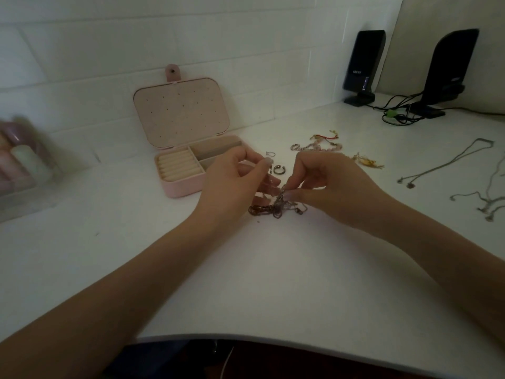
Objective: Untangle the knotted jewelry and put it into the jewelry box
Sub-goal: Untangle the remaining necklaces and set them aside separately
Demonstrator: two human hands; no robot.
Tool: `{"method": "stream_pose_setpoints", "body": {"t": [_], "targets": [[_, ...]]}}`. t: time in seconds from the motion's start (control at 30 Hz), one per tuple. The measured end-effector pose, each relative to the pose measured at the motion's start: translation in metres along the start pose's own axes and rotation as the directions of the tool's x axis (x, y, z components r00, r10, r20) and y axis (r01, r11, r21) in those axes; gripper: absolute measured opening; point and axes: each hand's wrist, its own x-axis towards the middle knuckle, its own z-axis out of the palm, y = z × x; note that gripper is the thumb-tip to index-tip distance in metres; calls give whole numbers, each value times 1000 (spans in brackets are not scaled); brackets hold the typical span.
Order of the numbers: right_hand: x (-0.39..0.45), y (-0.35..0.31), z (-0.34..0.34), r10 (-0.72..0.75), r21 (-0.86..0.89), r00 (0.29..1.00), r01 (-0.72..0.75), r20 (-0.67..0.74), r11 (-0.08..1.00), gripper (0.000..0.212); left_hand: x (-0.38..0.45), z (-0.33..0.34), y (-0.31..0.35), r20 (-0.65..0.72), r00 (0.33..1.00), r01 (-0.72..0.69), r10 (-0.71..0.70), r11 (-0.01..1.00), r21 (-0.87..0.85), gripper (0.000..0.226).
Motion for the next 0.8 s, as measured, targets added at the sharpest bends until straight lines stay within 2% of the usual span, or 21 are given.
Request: {"method": "stream_pose_setpoints", "body": {"t": [0.2, 0.3, 0.37, 0.43, 0.53, 0.6, 0.73, 0.8], "targets": [[2, -4, -2, 37, 87, 999, -34, -33, 996, 9, 0, -4, 2, 149, 988, -35, 43, 998, -52, 15], [2, -3, -5, 137, 278, 990, -130, -7, 952, 6, 2, -9, 4, 170, 984, -28, 45, 995, -100, 18], [3, -3, -7, 214, 498, 976, -211, 52, 841, 10, 4, -10, 5, 154, 988, 2, 22, 988, -154, 16], [5, -4, -11, 265, 670, 957, -276, 121, 690, 14, 6, -11, 6, 157, 986, 96, -52, 953, -289, 13], [7, -4, -16, 288, 825, 940, -306, 183, 475, 12, 10, -12, 7, 210, 966, 237, -152, 847, -476, 12], [8, -1, -18, 285, 879, 935, -308, 210, 364, 8, 12, -13, 6, 237, 956, 274, -171, 808, -522, 10], [7, 4, -19, 268, 892, 914, -372, 304, 258, 8, 14, -12, 5, 225, 951, 306, -212, 748, -589, 10], [6, 3, -21, 276, 872, 903, -404, 331, 278, 7, 15, -14, 5, 205, 953, 304, -224, 731, -611, 10]]}}
